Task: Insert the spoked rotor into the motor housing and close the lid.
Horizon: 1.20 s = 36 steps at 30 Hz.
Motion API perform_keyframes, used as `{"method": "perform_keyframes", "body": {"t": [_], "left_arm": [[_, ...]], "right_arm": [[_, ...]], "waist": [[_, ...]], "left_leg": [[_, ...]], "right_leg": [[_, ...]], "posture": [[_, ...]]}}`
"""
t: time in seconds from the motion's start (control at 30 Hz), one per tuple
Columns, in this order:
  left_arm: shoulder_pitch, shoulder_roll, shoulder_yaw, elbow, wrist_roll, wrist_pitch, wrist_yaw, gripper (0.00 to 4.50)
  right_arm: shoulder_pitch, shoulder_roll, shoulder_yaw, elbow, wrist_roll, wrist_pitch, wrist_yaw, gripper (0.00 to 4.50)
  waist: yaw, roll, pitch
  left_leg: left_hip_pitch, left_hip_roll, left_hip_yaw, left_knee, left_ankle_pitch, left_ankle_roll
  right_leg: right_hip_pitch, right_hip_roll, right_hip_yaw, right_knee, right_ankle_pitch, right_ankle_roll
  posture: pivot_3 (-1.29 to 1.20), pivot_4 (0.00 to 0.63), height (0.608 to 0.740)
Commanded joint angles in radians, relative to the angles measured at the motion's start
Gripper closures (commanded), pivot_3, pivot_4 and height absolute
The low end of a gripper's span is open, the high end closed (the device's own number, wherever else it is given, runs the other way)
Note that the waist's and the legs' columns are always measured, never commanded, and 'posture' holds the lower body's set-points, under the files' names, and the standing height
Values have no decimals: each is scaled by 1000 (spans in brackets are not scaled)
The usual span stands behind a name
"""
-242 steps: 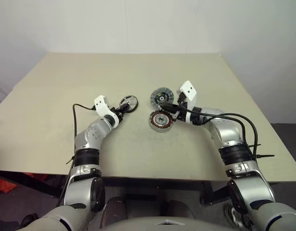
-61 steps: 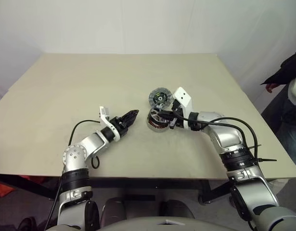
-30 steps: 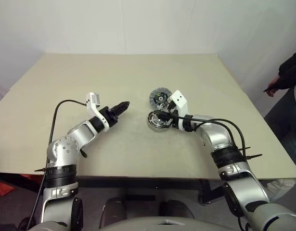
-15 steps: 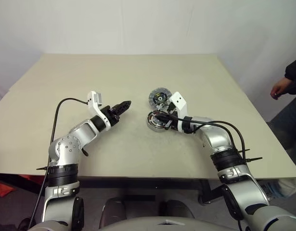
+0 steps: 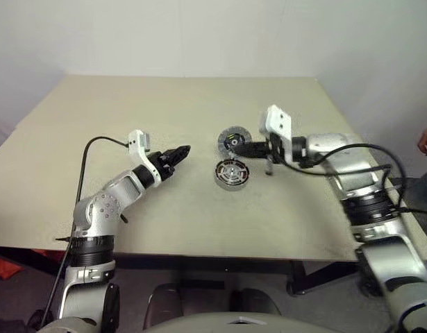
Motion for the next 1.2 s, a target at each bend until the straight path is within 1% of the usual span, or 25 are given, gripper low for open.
{"method": "perform_keyframes", "body": {"t": [0.03,0.07,0.1,0.2,0.33,0.47,0.8,1.2], "left_arm": [[-63,46,-30,-51,66,-53,-39,1846],[-77,53,-28,-54,73,-59,-40,1846],[-87,58,-28,-57,81,-65,-42,1846],[-100,65,-35,-71,98,-68,-48,1846],[-91,53,-29,-78,97,-61,-43,1846],[-81,44,-13,-99,84,-45,-28,1846],[-87,31,14,-113,67,-32,-9,1846],[-60,3,8,-139,52,-26,9,1846]], "right_arm": [[-55,-23,57,63,-33,-98,133,3236],[-73,-12,71,109,-72,-144,110,2845],[-90,1,82,151,-107,-181,86,2553],[-122,35,113,232,-147,-251,95,1525],[-141,92,123,301,-164,-290,89,1525],[-123,119,139,335,-185,-322,104,1525],[-117,140,173,457,-250,-399,111,1525],[-190,144,184,615,-338,-487,92,1525]], "waist": [[-2,0,0],[-2,0,0],[-3,0,0],[-2,0,0],[-1,0,0],[0,0,0],[-1,0,0],[-2,0,0]], "left_leg": [[0,0,0,0,0,0],[0,0,1,0,0,0],[0,0,1,0,0,0],[0,0,1,2,1,-2],[-1,0,1,2,1,-2],[-1,0,1,3,1,-1],[-1,0,0,6,1,-1],[-1,0,0,9,0,-1]], "right_leg": [[0,0,0,1,0,0],[0,0,0,2,0,0],[0,0,1,3,0,0],[-3,0,1,8,0,0],[-4,0,2,10,0,-1],[-4,0,1,10,0,-1],[-5,0,1,12,0,-1],[-4,0,2,15,0,-2]], "posture": [[0,0,740],[0,0,740],[0,0,740],[0,0,740],[0,0,740],[0,0,740],[0,0,740],[0,0,740]]}}
